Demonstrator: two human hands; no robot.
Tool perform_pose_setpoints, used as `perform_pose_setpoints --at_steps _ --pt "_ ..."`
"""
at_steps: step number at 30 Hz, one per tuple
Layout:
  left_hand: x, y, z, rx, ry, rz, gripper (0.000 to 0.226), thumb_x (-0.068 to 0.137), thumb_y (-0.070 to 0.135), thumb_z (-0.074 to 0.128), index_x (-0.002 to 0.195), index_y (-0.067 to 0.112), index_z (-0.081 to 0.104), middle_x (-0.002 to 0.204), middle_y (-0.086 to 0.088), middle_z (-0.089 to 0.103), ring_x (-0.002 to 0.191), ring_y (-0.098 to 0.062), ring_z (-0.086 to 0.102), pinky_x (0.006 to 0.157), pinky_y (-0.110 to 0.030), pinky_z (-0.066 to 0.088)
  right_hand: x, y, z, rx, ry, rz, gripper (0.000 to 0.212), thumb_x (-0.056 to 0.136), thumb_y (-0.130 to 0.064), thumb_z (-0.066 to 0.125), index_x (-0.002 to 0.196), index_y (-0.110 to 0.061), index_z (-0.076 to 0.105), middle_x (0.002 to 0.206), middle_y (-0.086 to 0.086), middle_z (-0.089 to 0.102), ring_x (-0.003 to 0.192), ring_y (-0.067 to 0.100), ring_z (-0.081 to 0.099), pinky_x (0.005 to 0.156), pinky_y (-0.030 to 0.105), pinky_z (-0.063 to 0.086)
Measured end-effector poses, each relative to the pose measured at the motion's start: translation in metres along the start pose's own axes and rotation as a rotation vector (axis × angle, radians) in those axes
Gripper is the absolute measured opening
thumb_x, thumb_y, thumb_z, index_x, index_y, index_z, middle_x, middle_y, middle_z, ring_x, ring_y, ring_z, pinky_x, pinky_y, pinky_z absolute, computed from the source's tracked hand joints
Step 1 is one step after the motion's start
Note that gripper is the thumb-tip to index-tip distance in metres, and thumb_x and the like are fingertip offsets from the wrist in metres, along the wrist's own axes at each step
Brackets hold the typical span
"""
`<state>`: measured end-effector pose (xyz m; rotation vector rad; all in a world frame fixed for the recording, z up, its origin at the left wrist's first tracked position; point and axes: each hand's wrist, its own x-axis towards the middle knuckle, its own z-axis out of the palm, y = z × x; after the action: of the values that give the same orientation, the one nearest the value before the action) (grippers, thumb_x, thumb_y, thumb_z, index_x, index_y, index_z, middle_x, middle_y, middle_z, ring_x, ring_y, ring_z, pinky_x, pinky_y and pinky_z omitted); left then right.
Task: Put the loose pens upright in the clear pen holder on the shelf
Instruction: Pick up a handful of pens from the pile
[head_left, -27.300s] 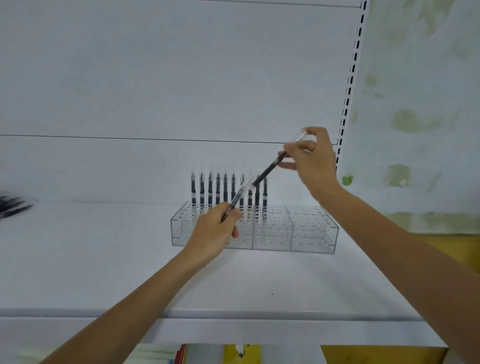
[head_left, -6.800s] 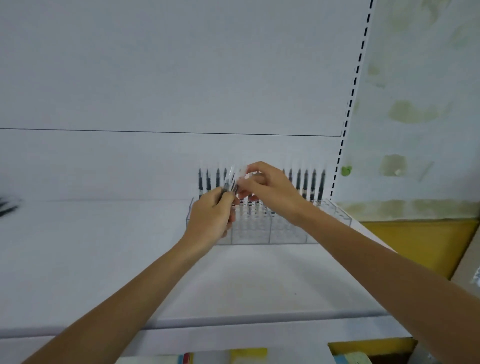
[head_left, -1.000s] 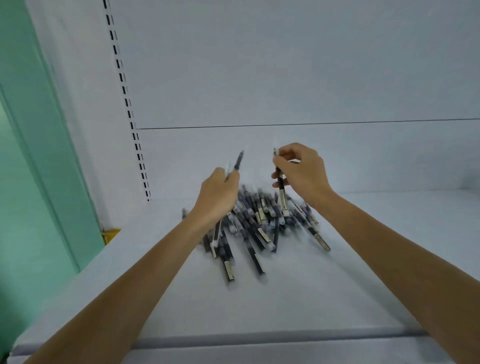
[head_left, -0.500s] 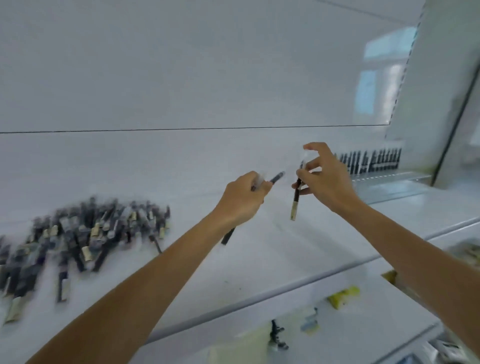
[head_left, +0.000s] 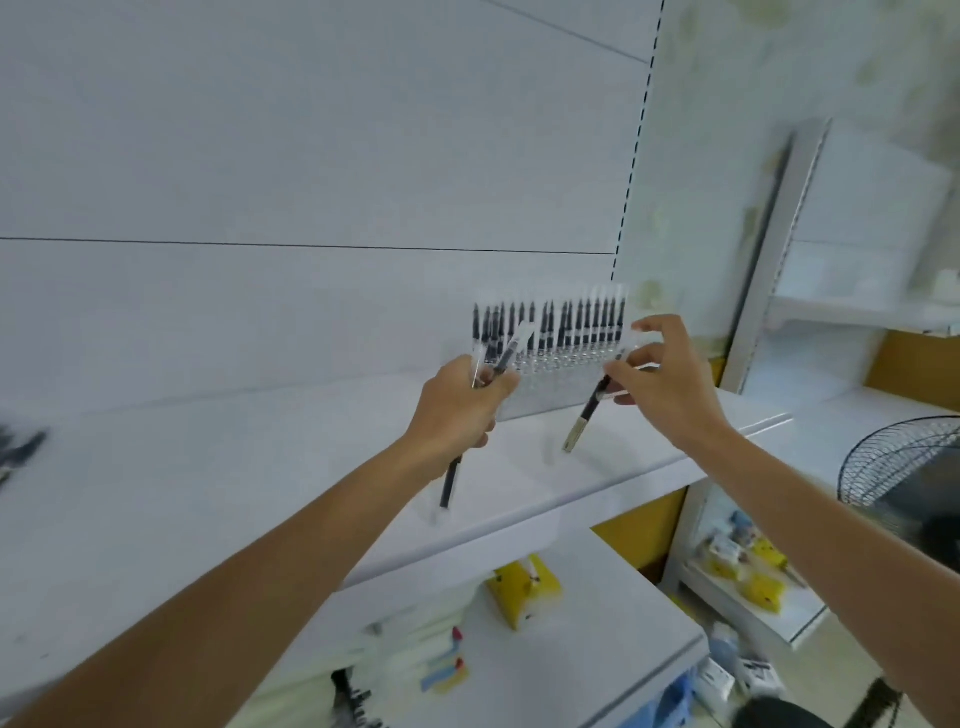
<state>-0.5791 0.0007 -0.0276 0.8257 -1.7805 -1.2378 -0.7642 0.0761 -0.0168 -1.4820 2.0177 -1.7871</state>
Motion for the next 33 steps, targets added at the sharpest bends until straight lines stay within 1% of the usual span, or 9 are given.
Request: perform_pose_setpoints --at_steps 4,6,9,12,14,16,20,27,33 --pt "0.021 0.0 0.01 0.026 0.028 0.007 0.023 0.093 0.024 0.054 0.079 0.01 0.043 0.059 0.0 0.041 0.041 -0.007 0.037 0.037 -0.015 0.031 0.025 0.008 0.004 0.105 -0.014 0.008 0.042 0.087 -0.002 0.062 0.12 -0.015 0.039 0.085 0.011 0.06 0.061 0.022 0.068 0.057 0.034 0.059" --pt "0.033 0.003 0.01 0.022 0.039 0.001 0.021 0.094 0.023 0.051 0.079 0.009 0.047 0.06 -0.001 0.044 0.041 -0.008 0.038 0.036 -0.015 0.031 0.045 0.003 0.009 0.138 -0.006 0.0 0.043 0.087 0.0 0.061 0.122 -0.013 0.04 0.083 0.009 0.057 0.06 0.022 0.066 0.056 0.034 0.059" --pt "0.048 0.005 0.008 -0.047 0.098 -0.026 0.023 0.096 0.023 0.046 0.08 0.009 0.055 0.06 -0.002 0.048 0.044 -0.011 0.04 0.036 -0.017 0.033 0.071 -0.009 0.02 0.119 0.013 -0.103 0.045 0.087 0.0 0.061 0.124 -0.016 0.041 0.084 0.008 0.056 0.065 0.025 0.065 0.057 0.036 0.059" --pt "0.058 0.002 0.005 -0.055 0.138 -0.057 0.024 0.097 0.022 0.043 0.081 0.01 0.056 0.063 -0.002 0.05 0.047 -0.013 0.043 0.041 -0.021 0.036 0.09 -0.013 0.035 0.086 0.011 -0.218 0.047 0.088 -0.001 0.059 0.128 -0.017 0.04 0.081 0.001 0.055 0.058 0.021 0.062 0.053 0.033 0.058" --pt "0.063 0.0 0.002 -0.024 0.16 -0.079 0.024 0.097 0.021 0.041 0.08 0.012 0.055 0.063 -0.002 0.05 0.048 -0.014 0.044 0.042 -0.021 0.037 0.099 -0.012 0.047 0.038 -0.015 -0.313 0.046 0.089 -0.001 0.057 0.129 -0.016 0.04 0.079 -0.003 0.053 0.058 0.019 0.061 0.054 0.034 0.058" --pt "0.067 -0.003 0.0 0.001 0.198 -0.1 0.022 0.097 0.021 0.04 0.082 0.013 0.053 0.061 -0.002 0.05 0.049 -0.014 0.045 0.041 -0.02 0.035 0.109 -0.008 0.057 -0.001 -0.05 -0.374 0.045 0.089 -0.002 0.056 0.129 -0.016 0.04 0.08 -0.005 0.053 0.062 0.021 0.063 0.061 0.039 0.058" --pt "0.073 -0.011 0.002 0.076 0.243 -0.104 0.019 0.097 0.022 0.04 0.088 0.012 0.053 0.057 0.0 0.05 0.047 -0.013 0.043 0.035 -0.017 0.032 0.13 0.005 0.071 0.013 -0.11 -0.421 0.045 0.089 -0.002 0.056 0.129 -0.016 0.04 0.082 -0.004 0.054 0.067 0.022 0.064 0.069 0.044 0.057" --pt "0.084 -0.015 0.033 0.04 0.339 -0.136 0.022 0.097 0.023 0.041 0.085 0.012 0.056 0.052 0.0 0.046 0.04 -0.01 0.038 0.038 -0.02 0.03 0.169 0.036 0.08 0.058 -0.259 -0.521 0.044 0.091 -0.005 0.056 0.13 -0.017 0.039 0.081 -0.014 0.049 0.066 0.014 0.062 0.068 0.043 0.058" --pt "0.091 -0.012 0.057 -0.008 0.48 -0.117 0.023 0.097 0.021 0.04 0.086 0.011 0.057 0.047 0.004 0.045 0.038 -0.01 0.037 0.036 -0.019 0.028 0.184 0.047 0.088 0.193 -0.351 -0.58 0.044 0.091 -0.004 0.055 0.129 -0.016 0.037 0.083 -0.007 0.05 0.066 0.021 0.062 0.065 0.043 0.058"
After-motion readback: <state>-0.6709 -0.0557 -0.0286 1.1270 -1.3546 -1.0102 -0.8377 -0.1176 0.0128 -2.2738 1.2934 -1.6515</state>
